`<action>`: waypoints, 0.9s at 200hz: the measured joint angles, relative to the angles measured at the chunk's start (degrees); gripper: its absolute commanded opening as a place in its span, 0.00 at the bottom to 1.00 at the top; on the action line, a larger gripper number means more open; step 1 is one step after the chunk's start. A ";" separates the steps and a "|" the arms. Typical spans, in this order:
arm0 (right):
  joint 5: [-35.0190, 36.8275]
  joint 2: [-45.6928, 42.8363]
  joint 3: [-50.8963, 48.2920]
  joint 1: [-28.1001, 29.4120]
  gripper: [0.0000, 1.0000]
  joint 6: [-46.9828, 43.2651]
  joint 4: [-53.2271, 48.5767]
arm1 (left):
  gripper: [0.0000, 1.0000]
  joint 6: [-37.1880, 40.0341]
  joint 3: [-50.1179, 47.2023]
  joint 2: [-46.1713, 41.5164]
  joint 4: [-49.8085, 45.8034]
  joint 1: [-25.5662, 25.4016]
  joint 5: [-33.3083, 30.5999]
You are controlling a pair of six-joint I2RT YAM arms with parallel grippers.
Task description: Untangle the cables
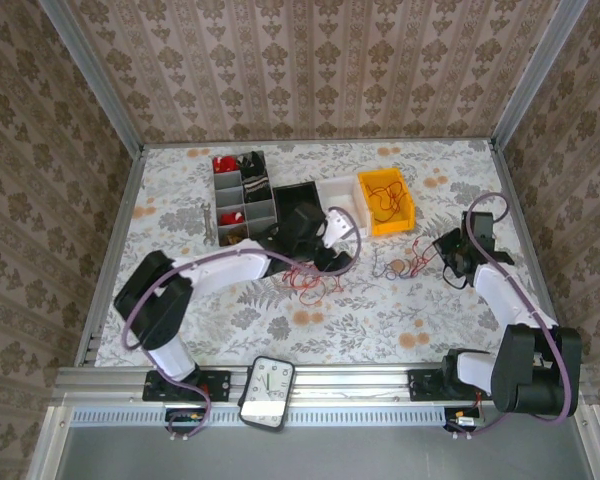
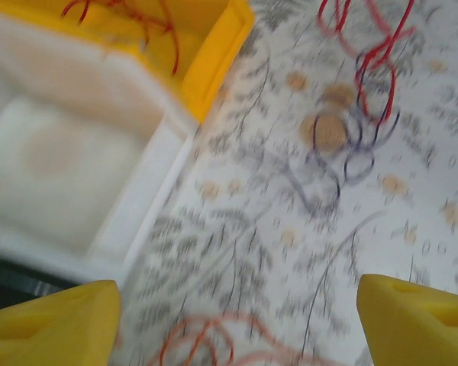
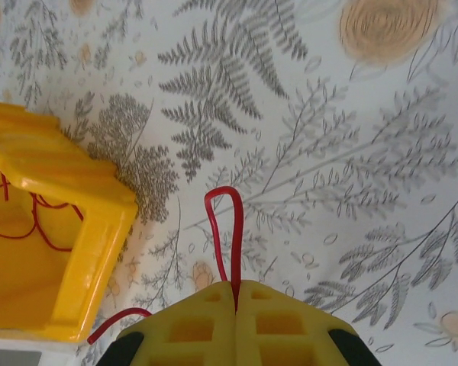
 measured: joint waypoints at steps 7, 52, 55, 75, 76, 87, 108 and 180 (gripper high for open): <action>-0.28 0.00 -0.61 0.59 0.00 1.03 0.35 | 0.81 0.59 2.34 2.51 0.35 -0.37 0.72; 0.07 0.07 -1.90 6.99 0.00 7.72 1.79 | 0.80 4.02 11.37 15.65 0.07 -3.39 3.45; 0.24 0.09 -1.90 7.34 0.00 8.09 2.01 | 0.80 4.09 11.50 16.11 0.02 -3.48 3.56; 0.90 1.07 -1.86 9.14 0.00 10.32 3.41 | 0.78 4.20 11.67 17.97 -0.50 -3.80 4.59; 0.92 1.20 -1.84 9.22 0.00 10.47 3.45 | 0.78 4.22 11.67 18.01 -0.55 -3.80 4.61; 1.11 2.23 -1.60 9.81 0.00 11.47 3.89 | 0.78 4.22 11.93 18.56 -0.76 -3.63 5.20; 1.16 4.52 -0.24 10.45 0.00 13.33 4.37 | 0.77 4.20 13.42 19.93 -0.90 -3.23 6.19; 1.09 7.37 3.91 10.78 0.00 17.92 7.89 | 0.67 4.52 18.58 26.38 -2.01 -2.49 8.52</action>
